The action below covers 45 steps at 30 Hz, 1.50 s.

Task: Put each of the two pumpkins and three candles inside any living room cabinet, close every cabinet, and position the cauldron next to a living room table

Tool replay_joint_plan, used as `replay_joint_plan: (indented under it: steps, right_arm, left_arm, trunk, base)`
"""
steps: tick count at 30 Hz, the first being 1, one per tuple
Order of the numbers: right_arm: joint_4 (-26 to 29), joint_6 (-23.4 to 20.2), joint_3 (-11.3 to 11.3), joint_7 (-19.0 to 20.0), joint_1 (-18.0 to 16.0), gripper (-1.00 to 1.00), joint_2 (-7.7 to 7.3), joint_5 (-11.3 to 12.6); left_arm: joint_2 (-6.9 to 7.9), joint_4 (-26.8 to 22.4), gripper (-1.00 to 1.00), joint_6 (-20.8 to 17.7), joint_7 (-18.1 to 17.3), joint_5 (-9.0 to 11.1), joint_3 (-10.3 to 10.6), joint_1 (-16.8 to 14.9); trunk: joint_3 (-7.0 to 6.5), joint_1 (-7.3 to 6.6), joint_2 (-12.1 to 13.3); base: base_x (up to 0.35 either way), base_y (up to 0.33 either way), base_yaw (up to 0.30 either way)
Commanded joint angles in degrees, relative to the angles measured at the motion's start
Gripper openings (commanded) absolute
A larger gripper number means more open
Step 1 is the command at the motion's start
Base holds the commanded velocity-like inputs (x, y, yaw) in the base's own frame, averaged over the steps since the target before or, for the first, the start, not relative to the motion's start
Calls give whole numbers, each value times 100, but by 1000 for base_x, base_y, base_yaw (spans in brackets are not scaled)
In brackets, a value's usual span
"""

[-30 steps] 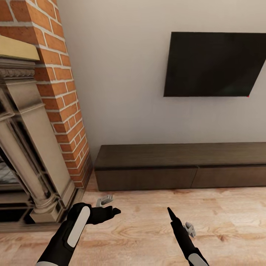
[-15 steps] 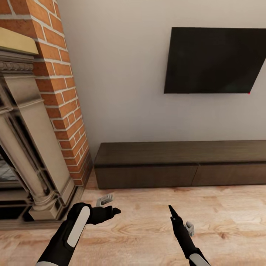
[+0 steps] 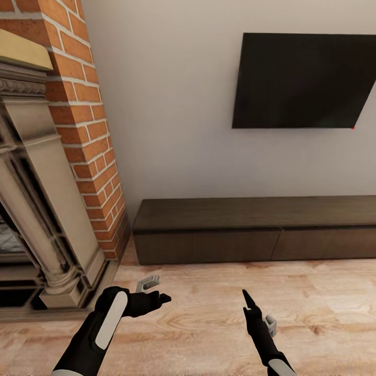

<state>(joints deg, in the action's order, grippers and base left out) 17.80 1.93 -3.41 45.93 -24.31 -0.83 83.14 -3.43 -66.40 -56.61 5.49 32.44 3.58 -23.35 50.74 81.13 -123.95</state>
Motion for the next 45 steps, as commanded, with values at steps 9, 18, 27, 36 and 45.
replay_joint_plan:
  steps: [9, 18, 27, 36, 45]
  right_arm:
    - [-5, 26, -36, 12, -4, 100, 3, 44]
    - [-13, 27, -36, 12, -4, 100, 12, 45]
    - [-13, 19, -43, 12, -4, 100, -9, 221]
    - [-17, 13, -45, 6, -4, 100, -18, 258]
    - [-22, 17, -45, 22, -4, 100, -21, 264]
  left_arm:
    - [-6, -5, 100, -17, 58, 61, 3, -3]
    - [18, -131, 100, -22, 54, 306, 6, 7]
    - [35, -183, 100, -23, 57, 529, 11, 23]
    - [27, -4, 100, -78, 49, 911, 613, 25]
    - [185, 95, 100, -79, 57, 1596, 932, 23]
  trunk:
    - [167, 197, -365]
    - [203, 241, -445]
    - [203, 241, -445]
    - [203, 241, -445]
    - [203, 241, -445]
  base:
    - [0, 0, 0]
    - [0, 0, 0]
    - [193, 0, 0]
    - [324, 0, 0]
    - [267, 0, 0]
